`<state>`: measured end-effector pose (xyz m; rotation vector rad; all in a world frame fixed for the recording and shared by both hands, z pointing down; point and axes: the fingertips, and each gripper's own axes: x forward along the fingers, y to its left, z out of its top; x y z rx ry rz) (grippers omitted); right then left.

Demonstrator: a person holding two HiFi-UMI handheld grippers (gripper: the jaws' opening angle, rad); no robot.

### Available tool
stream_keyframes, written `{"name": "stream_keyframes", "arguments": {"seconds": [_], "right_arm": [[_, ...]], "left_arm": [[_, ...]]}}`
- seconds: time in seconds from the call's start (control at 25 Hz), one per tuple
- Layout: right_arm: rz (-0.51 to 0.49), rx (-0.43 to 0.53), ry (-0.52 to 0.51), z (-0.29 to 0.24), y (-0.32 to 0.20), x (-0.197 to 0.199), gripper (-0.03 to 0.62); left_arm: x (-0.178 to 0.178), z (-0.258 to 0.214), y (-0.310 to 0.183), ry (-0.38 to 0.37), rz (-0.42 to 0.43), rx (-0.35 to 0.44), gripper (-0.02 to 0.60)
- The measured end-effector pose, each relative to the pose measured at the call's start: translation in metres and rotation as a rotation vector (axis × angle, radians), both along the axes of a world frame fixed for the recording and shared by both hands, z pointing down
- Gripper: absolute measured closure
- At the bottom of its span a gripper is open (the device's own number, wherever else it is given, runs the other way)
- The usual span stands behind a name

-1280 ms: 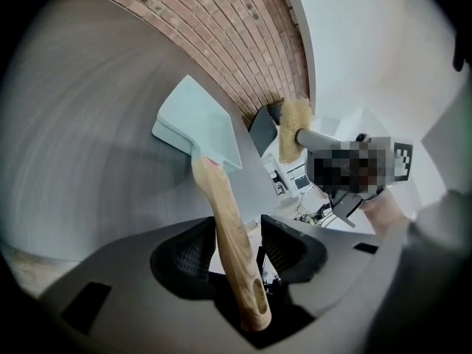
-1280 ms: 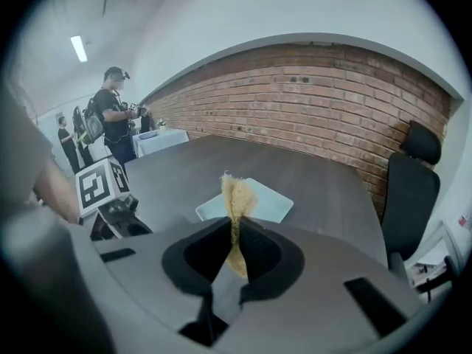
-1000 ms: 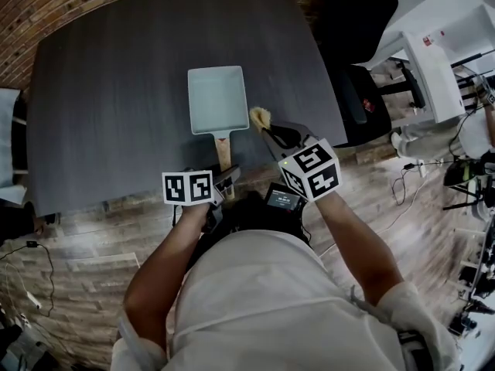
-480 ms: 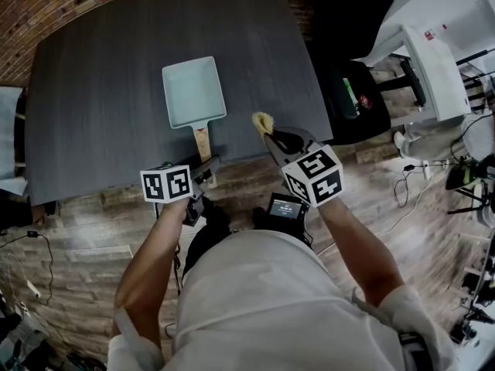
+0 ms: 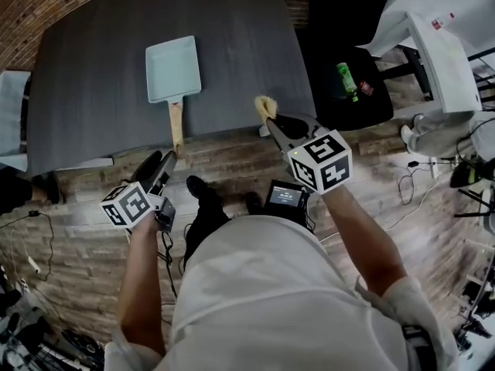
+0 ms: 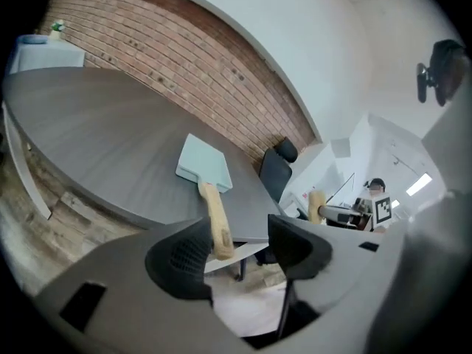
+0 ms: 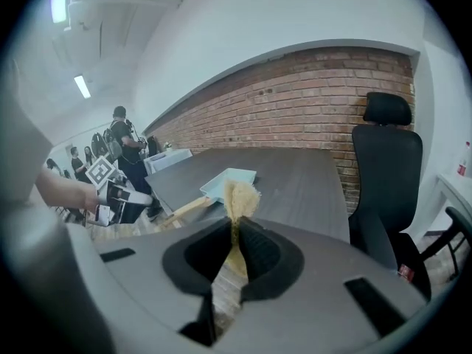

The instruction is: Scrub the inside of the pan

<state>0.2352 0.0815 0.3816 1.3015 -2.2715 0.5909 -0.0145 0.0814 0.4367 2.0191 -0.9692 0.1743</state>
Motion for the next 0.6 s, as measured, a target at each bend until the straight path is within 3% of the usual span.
{"name": "stream_keyframes", "arguments": {"seconds": [0.12,0.28,0.44,0.6], "right_arm": [[-0.030,0.022,-0.026,-0.008,0.015,0.007,0.554],[-0.084,0.044,-0.088,-0.020,0.046,0.012,0.554],[-0.146,0.064,-0.159,-0.036,0.076,0.018,0.554],[-0.155,0.065,-0.250,-0.053,0.093,0.025,0.556]], "left_arm": [[-0.003,-0.035,0.037,0.087,-0.091,0.084,0.337],[0.008,-0.063,0.098,0.182,-0.159,0.138,0.448],[0.031,-0.090,0.139,0.216,-0.159,0.169,0.536],[0.052,-0.127,0.149,0.224,-0.115,0.238,0.558]]}}
